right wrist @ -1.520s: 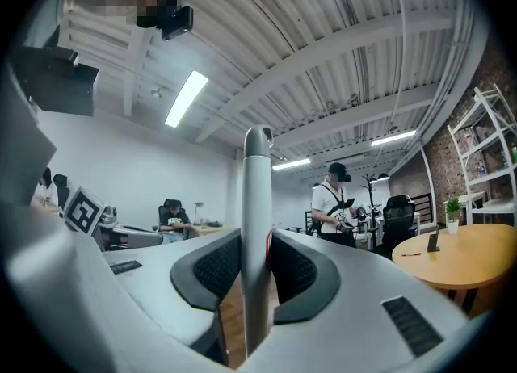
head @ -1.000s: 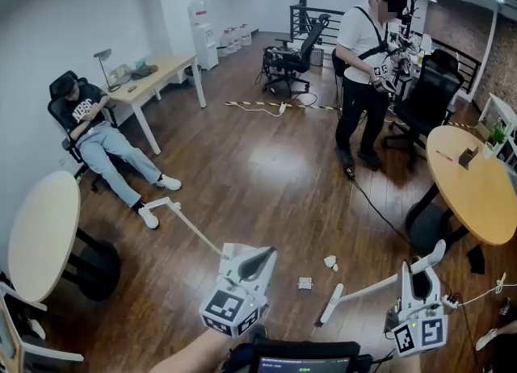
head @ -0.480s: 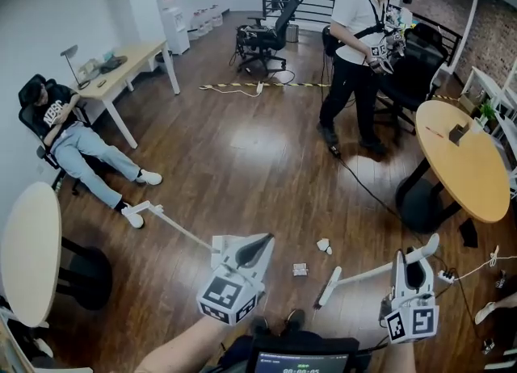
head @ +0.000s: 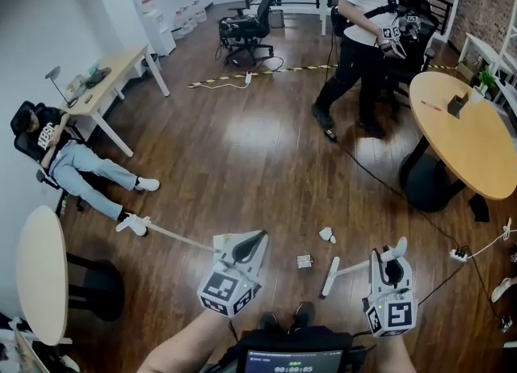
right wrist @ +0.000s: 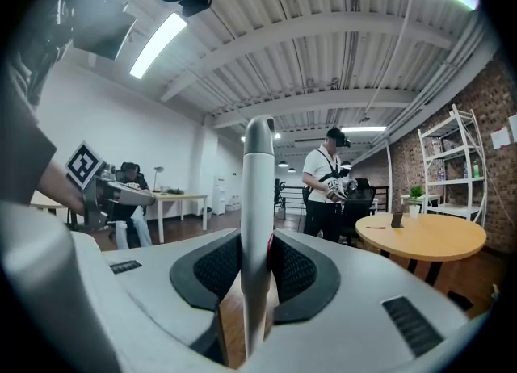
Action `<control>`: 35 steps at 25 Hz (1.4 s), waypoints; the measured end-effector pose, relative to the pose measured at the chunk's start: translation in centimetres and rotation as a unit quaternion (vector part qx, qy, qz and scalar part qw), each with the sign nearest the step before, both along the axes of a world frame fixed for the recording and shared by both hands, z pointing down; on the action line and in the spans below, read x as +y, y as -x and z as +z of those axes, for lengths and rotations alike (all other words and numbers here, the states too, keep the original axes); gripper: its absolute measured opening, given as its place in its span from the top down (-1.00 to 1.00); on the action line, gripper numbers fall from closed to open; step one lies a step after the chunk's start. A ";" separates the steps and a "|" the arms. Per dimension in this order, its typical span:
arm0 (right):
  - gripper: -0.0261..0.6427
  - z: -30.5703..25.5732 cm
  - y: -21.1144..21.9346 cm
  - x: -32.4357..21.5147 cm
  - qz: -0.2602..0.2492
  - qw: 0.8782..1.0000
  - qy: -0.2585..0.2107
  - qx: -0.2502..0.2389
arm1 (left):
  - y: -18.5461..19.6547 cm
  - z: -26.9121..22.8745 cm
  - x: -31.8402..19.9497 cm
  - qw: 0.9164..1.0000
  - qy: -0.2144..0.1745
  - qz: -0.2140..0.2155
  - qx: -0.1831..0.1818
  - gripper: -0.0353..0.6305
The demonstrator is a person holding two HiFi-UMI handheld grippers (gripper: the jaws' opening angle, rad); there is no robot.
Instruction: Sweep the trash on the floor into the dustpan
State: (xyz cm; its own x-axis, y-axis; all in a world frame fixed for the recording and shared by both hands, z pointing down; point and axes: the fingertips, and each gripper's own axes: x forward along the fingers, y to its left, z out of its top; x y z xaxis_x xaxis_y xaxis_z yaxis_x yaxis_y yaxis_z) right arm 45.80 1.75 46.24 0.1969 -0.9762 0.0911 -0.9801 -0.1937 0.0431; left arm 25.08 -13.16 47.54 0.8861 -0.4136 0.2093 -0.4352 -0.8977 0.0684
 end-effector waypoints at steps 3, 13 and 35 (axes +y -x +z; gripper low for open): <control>0.58 2.9 -3.9 -0.8 -0.008 1.000 0.007 -0.002 | -3.8 2.6 -0.8 1.000 0.008 -0.005 -0.012 0.85; 0.59 12.0 -8.5 -3.3 0.023 0.998 0.054 -0.011 | -8.2 12.1 -3.3 0.998 0.044 -0.002 -0.036 0.84; 0.59 24.1 9.3 -21.0 0.107 0.974 0.194 -0.053 | 8.4 20.3 -20.5 0.991 0.086 0.045 -0.097 0.84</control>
